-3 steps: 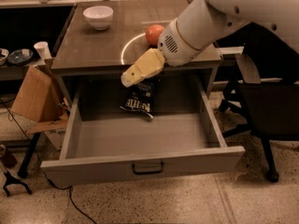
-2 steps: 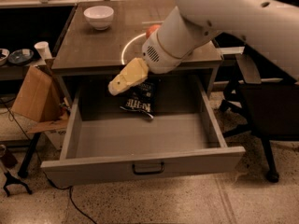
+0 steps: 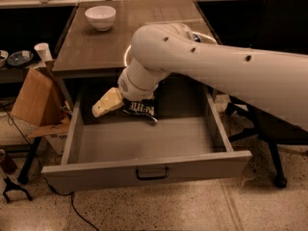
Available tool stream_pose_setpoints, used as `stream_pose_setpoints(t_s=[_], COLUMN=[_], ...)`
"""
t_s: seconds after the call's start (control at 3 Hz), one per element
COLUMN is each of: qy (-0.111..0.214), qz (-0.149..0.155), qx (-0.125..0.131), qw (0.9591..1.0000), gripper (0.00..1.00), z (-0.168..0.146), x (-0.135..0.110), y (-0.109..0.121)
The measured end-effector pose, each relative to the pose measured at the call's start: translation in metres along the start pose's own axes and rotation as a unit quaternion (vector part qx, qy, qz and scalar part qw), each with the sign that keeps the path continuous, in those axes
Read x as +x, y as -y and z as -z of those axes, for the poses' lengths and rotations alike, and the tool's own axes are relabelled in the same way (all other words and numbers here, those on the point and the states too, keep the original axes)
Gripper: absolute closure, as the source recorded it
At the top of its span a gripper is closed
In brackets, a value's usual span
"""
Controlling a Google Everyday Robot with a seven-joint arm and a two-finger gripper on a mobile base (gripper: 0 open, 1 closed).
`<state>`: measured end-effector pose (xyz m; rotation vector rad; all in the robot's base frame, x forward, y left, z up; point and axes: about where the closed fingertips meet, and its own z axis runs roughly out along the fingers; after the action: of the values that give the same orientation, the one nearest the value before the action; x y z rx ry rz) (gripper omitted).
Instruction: Pick blue chip bag from top drawer and place on counter
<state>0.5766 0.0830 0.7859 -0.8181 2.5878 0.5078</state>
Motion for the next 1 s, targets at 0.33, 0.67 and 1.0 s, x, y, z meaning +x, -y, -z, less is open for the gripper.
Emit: stream_pose_setpoints(t_s=[0.33, 0.67, 1.0], qy=[0.001, 0.005, 0.005], qz=[-0.036, -0.083, -0.081], qx=[0.032, 0.07, 0.069], qw=[0.9988, 0.9941, 0.9942], gripper=[0.0, 0.0, 0.0], z=[-0.042, -0.077, -0.077], x=[-0.017, -0.032, -0.032], y=[0.007, 0.024, 0.023])
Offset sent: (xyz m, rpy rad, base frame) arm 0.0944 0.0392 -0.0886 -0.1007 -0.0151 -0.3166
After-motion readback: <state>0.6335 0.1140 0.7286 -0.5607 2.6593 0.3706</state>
